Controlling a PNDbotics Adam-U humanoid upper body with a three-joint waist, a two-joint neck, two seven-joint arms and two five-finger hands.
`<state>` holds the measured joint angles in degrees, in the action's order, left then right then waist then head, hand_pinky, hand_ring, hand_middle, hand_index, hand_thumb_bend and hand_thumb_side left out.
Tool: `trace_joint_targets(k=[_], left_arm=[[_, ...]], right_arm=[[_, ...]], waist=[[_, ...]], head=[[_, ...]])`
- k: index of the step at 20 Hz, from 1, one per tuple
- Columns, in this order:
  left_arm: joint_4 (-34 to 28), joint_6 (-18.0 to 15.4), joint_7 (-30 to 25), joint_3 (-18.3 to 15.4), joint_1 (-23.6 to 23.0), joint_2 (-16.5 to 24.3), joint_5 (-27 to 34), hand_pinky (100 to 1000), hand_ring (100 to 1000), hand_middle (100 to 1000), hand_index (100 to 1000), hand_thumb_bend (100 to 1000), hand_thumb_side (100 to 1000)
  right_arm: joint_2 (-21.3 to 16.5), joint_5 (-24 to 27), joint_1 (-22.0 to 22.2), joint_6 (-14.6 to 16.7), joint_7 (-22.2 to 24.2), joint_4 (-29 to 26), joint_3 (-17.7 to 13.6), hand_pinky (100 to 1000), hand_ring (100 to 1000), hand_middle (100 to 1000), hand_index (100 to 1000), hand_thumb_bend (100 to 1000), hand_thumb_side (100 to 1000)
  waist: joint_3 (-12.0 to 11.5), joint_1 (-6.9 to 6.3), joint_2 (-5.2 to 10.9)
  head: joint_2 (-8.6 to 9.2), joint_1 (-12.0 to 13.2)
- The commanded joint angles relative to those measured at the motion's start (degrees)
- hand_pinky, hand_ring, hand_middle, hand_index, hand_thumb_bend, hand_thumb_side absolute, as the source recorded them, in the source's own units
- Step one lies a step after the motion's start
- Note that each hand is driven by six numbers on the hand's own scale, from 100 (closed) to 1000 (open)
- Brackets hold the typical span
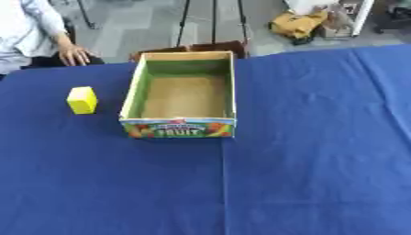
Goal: Pick up objects on the table and place them in the box.
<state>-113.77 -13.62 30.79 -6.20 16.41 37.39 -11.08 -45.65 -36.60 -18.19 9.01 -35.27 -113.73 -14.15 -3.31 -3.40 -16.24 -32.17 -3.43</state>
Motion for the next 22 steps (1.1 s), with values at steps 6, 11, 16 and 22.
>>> trace_joint_targets(k=[6,11,16,22], left_arm=[[-0.8,8.0,-6.4,-0.9,3.7,7.4,-2.8,728,887,912,1000,333,1000],[0.1,14.2,-14.0,-0.9,6.2,11.1,-7.2,759,914,931,1000,343,1000],[3.4,15.9,-23.8,0.2,11.0,15.2,-11.5,803,948,956,1000,329,1000],[9.8,13.8,-39.7,3.0,18.4,18.0,-14.6,834,973,969,1000,344,1000]], right_arm=[[-1.3,0.5,-0.9,0.1,0.1,-0.9,-0.3,600,637,690,792,100,793],[-1.3,0.5,-1.0,0.3,0.1,-0.9,-0.1,599,638,692,791,100,794],[-1.4,0.7,-1.0,0.3,0.4,-0.9,0.3,600,637,690,790,100,796],[-1.5,1.0,-1.1,0.4,0.9,-0.9,0.6,600,636,689,790,100,797]], waist=[[-0.4,0.07,1.76],[-0.2,0.18,2.17],[-0.4,0.07,2.4],[-0.1,0.16,2.44]], head=[[-2.15,1.2],[-2.45,1.7],[-1.52,1.7],[-1.24,1.8]])
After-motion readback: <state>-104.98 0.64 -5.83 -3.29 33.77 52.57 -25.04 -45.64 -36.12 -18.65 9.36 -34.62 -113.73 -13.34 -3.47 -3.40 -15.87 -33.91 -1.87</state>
